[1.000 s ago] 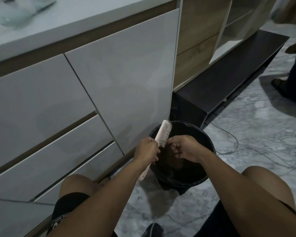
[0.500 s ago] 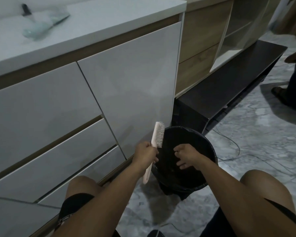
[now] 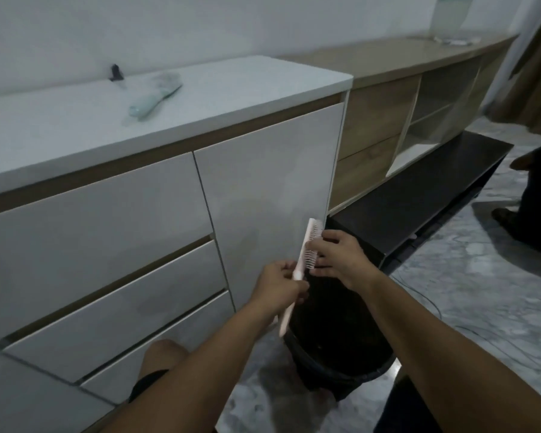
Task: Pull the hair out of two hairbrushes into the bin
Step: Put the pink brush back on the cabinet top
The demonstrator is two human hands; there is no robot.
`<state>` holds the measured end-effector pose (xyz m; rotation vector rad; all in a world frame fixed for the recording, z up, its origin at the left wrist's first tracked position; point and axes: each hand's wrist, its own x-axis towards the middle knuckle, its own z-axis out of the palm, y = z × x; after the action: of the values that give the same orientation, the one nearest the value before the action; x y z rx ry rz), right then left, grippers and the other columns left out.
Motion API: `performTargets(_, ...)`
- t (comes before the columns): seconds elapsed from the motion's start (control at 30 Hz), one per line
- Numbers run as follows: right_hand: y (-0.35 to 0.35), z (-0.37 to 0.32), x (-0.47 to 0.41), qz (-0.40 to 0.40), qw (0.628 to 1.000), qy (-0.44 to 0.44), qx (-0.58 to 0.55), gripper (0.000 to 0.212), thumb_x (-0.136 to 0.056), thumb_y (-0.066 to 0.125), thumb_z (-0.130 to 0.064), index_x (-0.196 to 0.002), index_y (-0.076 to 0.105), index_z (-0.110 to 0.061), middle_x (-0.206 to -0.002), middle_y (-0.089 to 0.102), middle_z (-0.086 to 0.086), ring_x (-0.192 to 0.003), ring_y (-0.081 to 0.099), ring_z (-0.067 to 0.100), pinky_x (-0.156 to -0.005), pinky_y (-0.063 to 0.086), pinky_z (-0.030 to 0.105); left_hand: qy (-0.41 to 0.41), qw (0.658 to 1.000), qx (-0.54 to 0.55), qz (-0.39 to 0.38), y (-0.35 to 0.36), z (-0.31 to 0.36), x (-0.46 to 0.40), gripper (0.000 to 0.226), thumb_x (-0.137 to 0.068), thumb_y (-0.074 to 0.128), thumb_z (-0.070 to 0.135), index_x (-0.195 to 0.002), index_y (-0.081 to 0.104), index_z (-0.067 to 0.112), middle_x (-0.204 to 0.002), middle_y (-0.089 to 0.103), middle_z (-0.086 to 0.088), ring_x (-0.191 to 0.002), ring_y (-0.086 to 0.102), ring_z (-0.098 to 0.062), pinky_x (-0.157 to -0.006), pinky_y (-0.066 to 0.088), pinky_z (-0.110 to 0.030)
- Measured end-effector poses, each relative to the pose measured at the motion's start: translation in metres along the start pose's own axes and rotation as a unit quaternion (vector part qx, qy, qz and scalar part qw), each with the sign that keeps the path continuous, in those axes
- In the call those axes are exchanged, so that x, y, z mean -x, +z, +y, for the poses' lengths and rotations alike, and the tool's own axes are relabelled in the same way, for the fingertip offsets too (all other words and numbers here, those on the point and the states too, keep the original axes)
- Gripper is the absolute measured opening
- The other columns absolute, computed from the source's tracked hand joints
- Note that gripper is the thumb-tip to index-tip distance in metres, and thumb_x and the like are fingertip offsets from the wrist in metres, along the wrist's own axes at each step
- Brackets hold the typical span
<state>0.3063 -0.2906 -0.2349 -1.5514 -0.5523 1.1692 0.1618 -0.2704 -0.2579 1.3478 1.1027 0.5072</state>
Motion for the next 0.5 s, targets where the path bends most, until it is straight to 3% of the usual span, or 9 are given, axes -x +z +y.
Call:
performTargets(0.1,0.012,-0.031,0.001,0.034,0.999,-0.039,-0.007,0.068,-0.081,0.077,-0.011,-0.139,0.043,-0.008,-0.106,0.061,0.014,-0.075,0.067,0.025,-0.054,0.057,0.034,0.034,0.999,-0.021,0.028,-0.016,0.018,0.014,0.024,-0.078,0.069,-0.007,-0.096,0.059,0.007,-0.072,0.063,-0.010,-0.048,0.058,-0.023,-0.044,0.050,-0.029)
performTargets(0.23,0.031,-0.089,0.013,0.036,0.993,-0.111,-0.008,0.067,-0.081,0.077,-0.012,-0.137,0.041,-0.010,-0.118,0.056,0.018,-0.089,0.068,0.028,-0.057,0.059,0.033,0.136,0.974,-0.134,0.119,-0.049,0.048,0.030,0.021,-0.069,0.073,0.011,-0.089,0.069,0.013,-0.082,0.070,-0.014,-0.072,0.070,-0.035,-0.072,0.061,-0.048)
performTargets(0.4,0.079,-0.159,0.028,0.034,0.970,-0.241,0.014,0.067,-0.077,0.082,-0.024,-0.130,0.043,-0.012,-0.117,0.061,0.015,-0.085,0.069,0.024,-0.057,0.059,0.031,0.240,0.913,-0.223,0.244,-0.091,0.104,0.052,0.019,-0.079,0.073,0.016,-0.097,0.073,0.011,-0.090,0.071,-0.011,-0.082,0.066,-0.031,-0.073,0.054,-0.040)
performTargets(0.5,0.114,-0.192,0.039,0.020,0.948,-0.314,0.038,0.051,-0.077,0.082,-0.030,-0.115,0.051,-0.016,-0.117,0.061,0.014,-0.090,0.069,0.025,-0.062,0.061,0.035,0.265,0.888,-0.232,0.295,-0.118,0.133,0.063,0.025,-0.079,0.076,0.023,-0.102,0.072,0.016,-0.094,0.071,-0.005,-0.086,0.065,-0.028,-0.074,0.053,-0.038)
